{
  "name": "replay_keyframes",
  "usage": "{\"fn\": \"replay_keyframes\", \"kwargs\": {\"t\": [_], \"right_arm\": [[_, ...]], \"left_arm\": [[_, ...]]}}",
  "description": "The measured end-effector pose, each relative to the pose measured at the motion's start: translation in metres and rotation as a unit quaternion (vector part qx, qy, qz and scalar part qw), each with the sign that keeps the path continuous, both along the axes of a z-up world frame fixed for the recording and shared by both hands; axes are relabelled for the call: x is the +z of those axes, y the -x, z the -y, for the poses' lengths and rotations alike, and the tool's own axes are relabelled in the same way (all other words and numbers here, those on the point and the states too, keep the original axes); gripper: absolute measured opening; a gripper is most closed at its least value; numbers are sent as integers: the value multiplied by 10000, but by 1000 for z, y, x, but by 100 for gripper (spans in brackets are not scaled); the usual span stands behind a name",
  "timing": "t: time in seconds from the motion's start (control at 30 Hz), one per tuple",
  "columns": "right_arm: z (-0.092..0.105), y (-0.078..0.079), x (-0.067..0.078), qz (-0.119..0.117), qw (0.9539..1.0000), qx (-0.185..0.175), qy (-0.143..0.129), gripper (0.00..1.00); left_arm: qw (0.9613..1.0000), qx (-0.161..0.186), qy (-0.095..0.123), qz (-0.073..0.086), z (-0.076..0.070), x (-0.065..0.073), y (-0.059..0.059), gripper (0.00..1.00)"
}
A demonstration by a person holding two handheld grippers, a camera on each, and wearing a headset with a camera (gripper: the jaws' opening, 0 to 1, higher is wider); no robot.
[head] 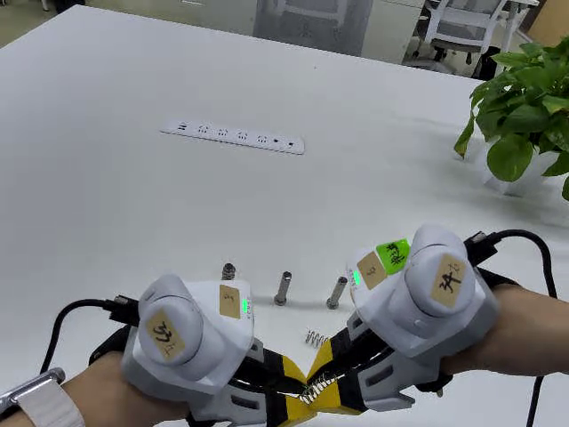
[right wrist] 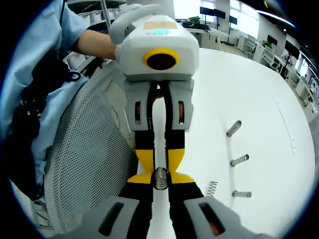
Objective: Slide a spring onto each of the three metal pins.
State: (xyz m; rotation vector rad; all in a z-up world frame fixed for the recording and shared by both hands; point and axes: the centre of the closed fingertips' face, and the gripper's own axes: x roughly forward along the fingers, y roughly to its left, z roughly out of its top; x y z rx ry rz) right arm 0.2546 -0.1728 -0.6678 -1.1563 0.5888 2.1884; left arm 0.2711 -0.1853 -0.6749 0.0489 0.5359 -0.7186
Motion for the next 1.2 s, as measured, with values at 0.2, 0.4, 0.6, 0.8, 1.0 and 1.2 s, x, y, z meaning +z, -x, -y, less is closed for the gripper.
{"fn": "replay_keyframes", "kwargs": {"t": [0.2,0.4,0.6,0.8,1.0,1.2], "right_arm": [[0,-1,0,11,10000,43,26,12],[-5,-4,1,24,10000,21,-60,12],[-12,-19,4,128,9997,-154,-163,12],[-14,-31,6,208,9993,-237,-182,12],[-16,-39,4,346,9990,-228,-171,12],[-22,-50,0,624,9979,-114,-111,12]], "left_arm": [[10000,68,28,-37,0,0,0,10],[9991,385,187,63,-5,2,-2,12],[9964,811,235,53,-18,-2,0,24],[9911,1308,257,58,-34,-4,1,41],[9841,1755,233,127,-53,-1,0,55],[9740,2252,211,155,-72,-1,0,71]]}}
